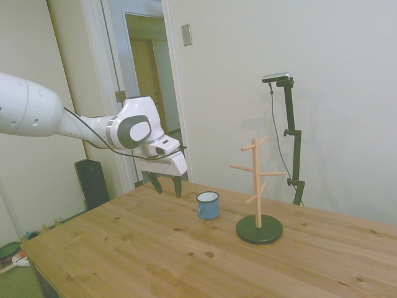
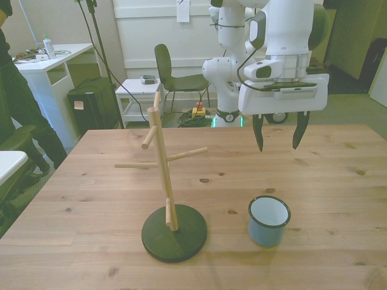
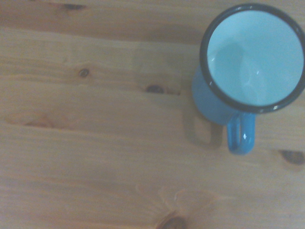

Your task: Hang the mug

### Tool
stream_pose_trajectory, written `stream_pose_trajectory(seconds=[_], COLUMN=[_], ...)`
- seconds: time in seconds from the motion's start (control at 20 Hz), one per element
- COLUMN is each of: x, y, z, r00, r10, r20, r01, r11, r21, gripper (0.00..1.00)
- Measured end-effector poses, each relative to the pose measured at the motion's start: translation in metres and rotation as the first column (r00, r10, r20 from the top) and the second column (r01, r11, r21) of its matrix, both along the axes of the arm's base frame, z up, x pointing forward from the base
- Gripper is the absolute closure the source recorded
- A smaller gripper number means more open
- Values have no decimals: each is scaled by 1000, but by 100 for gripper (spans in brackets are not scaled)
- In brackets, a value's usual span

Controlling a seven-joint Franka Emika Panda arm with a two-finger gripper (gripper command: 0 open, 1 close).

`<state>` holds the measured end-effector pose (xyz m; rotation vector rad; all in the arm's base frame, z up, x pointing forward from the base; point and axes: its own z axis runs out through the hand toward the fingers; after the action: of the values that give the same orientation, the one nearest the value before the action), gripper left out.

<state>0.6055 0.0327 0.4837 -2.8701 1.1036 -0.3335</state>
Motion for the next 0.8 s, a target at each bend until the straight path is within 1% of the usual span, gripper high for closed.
stream_pose_trajectory(seconds=[0.25, 0.45, 0.65, 0.8], x=[43, 71, 92, 100], y=[-11, -6, 7, 12], z=[-1, -10, -26, -37], r00=[1000, 1000, 1000, 1000], r10=[-14, -2, 17, 22], r20=[9, 10, 6, -2], r01=[14, 3, -16, -22], r11=[1000, 999, 999, 998], r21=[-20, -41, -52, -57], gripper=[0, 0, 0, 0])
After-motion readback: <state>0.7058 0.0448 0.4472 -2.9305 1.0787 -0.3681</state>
